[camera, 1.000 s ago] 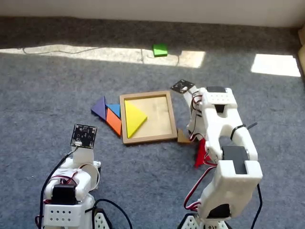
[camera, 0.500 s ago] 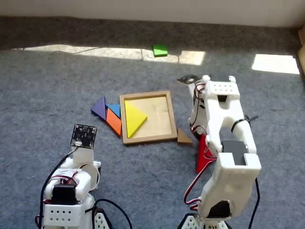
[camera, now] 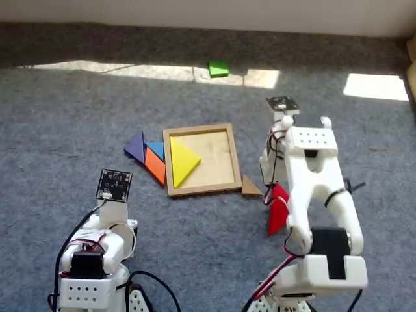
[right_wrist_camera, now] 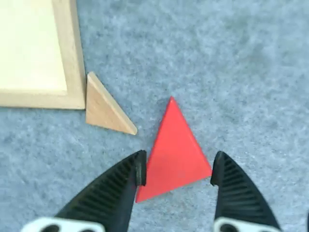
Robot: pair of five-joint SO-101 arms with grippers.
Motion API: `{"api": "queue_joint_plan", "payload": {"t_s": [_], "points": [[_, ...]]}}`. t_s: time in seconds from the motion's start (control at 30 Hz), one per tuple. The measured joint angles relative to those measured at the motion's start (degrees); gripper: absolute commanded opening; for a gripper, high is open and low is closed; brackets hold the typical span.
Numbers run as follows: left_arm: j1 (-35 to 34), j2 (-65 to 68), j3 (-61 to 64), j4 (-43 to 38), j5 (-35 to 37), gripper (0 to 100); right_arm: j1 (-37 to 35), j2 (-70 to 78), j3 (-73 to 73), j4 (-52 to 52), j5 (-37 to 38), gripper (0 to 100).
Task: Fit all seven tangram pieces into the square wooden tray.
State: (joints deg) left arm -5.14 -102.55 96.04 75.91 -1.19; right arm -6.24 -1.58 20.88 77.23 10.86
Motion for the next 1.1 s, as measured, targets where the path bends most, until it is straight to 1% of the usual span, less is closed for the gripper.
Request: {"api": "queue_joint_plan", "payload": {"t_s": [0.13,0.23,0.4,0.47,0.87,1.1], "points": [[0.0,0.0,0.0,0.0,0.0,1,0.0,-9.85,12.22,-7.3,-6.59,22.1],[0.0,0.0,0.0,0.0,0.0,1,-0.09,-14.68,18.55,-9.14,-11.16,22.1],[0.0,0.0,0.0,0.0,0.0,1,-0.09,-17.14,20.31,-9.67,-20.66,22.2],[0.0,0.0,0.0,0.0,0.0,1,-0.09,-17.23,20.4,-11.25,-23.3,22.3],[0.0,0.0,0.0,0.0,0.0,1,0.18,-17.49,26.81,-20.92,-24.88,22.4],[0.0,0.0,0.0,0.0,0.0,1,1.49,-17.49,26.9,-21.01,-24.88,22.4]]}}
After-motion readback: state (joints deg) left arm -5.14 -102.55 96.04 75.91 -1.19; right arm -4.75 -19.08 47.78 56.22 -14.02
